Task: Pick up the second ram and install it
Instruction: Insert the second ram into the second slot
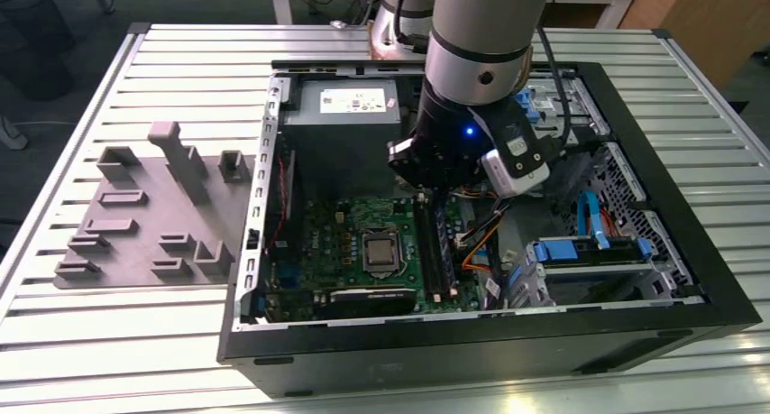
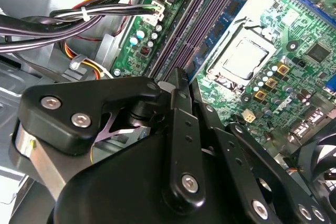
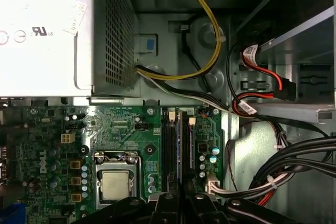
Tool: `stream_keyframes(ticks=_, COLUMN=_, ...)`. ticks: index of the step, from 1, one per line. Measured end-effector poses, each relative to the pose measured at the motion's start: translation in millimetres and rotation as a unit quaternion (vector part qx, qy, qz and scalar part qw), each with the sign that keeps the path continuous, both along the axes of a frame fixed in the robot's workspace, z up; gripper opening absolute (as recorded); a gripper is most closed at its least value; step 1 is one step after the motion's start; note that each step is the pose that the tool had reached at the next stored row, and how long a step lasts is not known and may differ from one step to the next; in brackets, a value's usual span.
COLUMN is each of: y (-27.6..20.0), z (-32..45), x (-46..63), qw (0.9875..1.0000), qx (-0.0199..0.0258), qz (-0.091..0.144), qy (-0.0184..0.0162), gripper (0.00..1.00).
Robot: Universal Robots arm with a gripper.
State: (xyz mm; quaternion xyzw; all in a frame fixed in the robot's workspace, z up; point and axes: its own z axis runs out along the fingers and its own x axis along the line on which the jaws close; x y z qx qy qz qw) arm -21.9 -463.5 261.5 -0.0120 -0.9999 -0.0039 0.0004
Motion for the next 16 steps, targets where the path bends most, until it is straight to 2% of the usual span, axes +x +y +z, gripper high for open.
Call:
stream_keyframes(ticks=5, y=-0.2, z=-4.4, x=0.0, qw=1.0000, qx=-0.0001, qz=0.000, qy=0.0000, gripper=0.14)
stream_keyframes(ticks=10, y=-2.9, z=-7.3, x=0.0, qw=1.0000, qx=0.0000, qz=0.000, qy=0.0000, gripper=0.14)
stream_keyframes(ticks=16, y=-3.6, z=-15.1, x=-0.3, qw=1.0000, qx=0.0000, qz=0.000, qy=0.0000, gripper=0.14)
